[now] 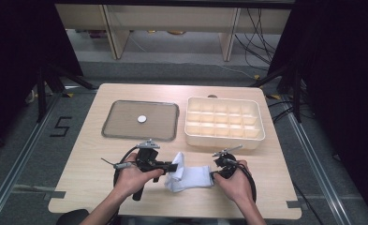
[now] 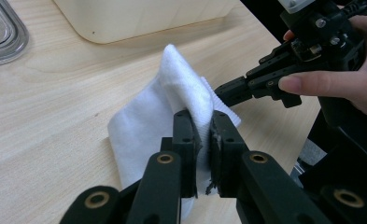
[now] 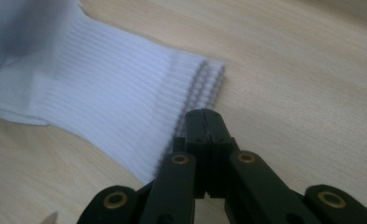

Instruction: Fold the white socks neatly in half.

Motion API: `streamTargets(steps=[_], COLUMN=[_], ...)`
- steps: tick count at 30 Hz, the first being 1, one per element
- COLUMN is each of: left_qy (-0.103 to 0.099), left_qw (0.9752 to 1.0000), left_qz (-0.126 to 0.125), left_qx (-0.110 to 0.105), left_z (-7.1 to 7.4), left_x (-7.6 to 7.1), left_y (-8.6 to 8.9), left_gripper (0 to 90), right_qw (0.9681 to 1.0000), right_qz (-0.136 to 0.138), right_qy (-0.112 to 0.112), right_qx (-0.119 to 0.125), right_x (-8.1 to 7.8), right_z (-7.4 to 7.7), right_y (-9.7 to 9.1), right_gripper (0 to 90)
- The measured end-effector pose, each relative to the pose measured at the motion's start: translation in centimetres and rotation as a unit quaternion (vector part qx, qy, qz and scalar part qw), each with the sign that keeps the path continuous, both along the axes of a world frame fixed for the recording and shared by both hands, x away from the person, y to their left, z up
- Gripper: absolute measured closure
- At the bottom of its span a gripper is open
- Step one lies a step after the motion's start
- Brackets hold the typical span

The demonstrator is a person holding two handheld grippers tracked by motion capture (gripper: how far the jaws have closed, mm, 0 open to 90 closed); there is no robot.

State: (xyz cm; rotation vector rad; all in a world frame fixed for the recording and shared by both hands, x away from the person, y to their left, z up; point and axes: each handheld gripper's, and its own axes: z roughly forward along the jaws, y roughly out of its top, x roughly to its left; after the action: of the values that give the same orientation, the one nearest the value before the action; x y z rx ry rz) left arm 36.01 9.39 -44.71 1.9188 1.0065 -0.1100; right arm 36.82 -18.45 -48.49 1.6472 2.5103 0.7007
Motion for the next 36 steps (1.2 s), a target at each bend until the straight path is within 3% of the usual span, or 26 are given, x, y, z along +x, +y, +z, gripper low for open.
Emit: streamTargets(steps=[13,20,26,28,36], left_qy=[0.000,0.005,0.004,0.005,0.011], left_qw=[0.9998,0.9997,0.9992,0.9991,0.9985], left_qz=[0.006,-0.005,-0.008,-0.010,-0.017], left_qx=[0.019,0.022,0.039,0.041,0.051], left_z=[-0.5,-0.8,-1.1,-1.2,-1.8], left_x=[0.1,0.3,0.3,0.3,0.4], left_y=[-0.5,-1.0,-1.6,-1.7,-2.2], left_gripper=[81.8,81.8,81.7,81.7,81.6], right_qw=[1.0000,1.0000,1.0000,0.9999,0.9999], right_qz=[0.005,0.004,0.007,0.002,0.011], right_qy=[-0.001,0.002,-0.002,0.002,0.000], right_qx=[0.008,0.008,0.004,0.014,0.005], right_x=[-0.3,-0.5,-0.6,-0.7,-0.7], right_z=[0.1,0.1,0.0,0.1,0.0], right_y=[0.4,0.6,0.9,1.1,1.1], right_gripper=[90.0,90.0,90.0,90.0,90.0])
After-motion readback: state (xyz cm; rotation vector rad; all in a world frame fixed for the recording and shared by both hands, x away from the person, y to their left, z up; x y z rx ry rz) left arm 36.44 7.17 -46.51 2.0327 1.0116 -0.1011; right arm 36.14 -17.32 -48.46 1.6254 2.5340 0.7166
